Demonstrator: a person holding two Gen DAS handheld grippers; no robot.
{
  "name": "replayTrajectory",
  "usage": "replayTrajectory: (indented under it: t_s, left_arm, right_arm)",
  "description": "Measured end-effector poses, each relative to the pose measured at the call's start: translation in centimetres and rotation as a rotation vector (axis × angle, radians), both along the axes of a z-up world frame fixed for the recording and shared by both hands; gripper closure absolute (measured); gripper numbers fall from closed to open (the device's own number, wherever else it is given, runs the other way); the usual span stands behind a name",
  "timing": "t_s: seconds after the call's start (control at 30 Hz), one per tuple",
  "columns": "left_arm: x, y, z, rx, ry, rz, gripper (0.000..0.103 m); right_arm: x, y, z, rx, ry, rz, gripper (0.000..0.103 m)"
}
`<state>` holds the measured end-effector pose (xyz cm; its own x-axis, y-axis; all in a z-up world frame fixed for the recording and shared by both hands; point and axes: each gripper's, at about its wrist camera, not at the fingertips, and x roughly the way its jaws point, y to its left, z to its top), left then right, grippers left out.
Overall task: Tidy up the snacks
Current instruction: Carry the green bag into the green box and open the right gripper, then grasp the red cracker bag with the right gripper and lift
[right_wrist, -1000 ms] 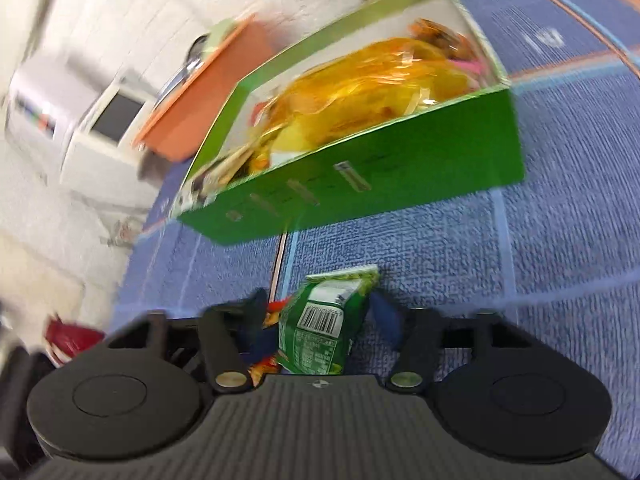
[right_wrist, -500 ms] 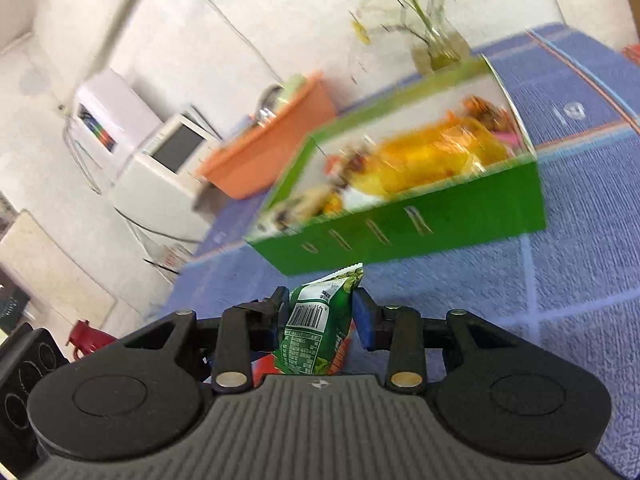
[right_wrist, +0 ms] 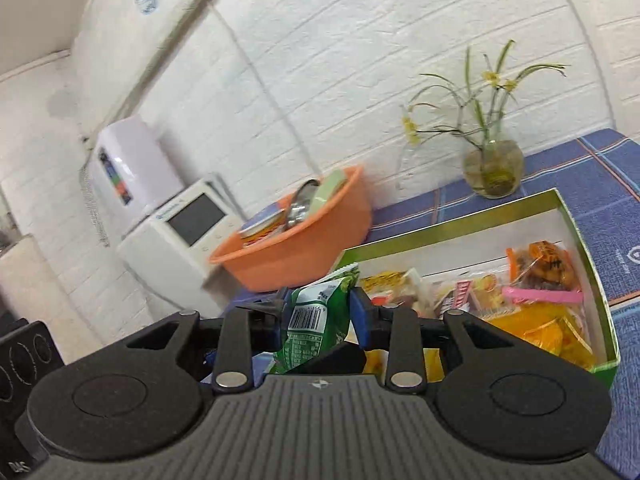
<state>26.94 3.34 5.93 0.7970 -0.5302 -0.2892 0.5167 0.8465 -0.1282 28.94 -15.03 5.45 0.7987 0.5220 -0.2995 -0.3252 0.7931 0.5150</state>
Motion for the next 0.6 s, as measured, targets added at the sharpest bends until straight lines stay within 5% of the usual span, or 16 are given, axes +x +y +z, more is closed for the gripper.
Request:
replayTrajectory:
  t_s: [0.13, 0.23, 0.27, 0.3, 0.6]
  left_arm:
    - [2.5, -0.1, -0.9, 0.02, 0.033, 0.034, 0.049]
    - [3.4, 0.8, -1.2, 0.018, 0.059, 0.047, 0.043]
    - [3.5, 1.2, -1.3, 0.017, 0.062, 0.055, 0.042]
    - [3.5, 1.6, -1.3, 0.016, 0.065, 0.073, 0.042]
    - [1.8, 2.5, 0.0, 0.044, -0.007, 0.122, 0.029]
  right_arm:
    - [2.2, -0.2, -1.4, 0.023, 0.04, -0.054, 0.056]
    - [2.4, 0.2, -1.3, -0.032, 0.016, -0.125, 0.03]
    - [2.2, 0.3, -1.2, -0.041, -0.002, -0.147, 0.006]
    - [1.9, 0.3, -1.1, -0.046, -0.02, -0.171, 0.0]
    - [-2.2, 0.0, 0.2, 0.036, 0.004, -0.234, 0.0]
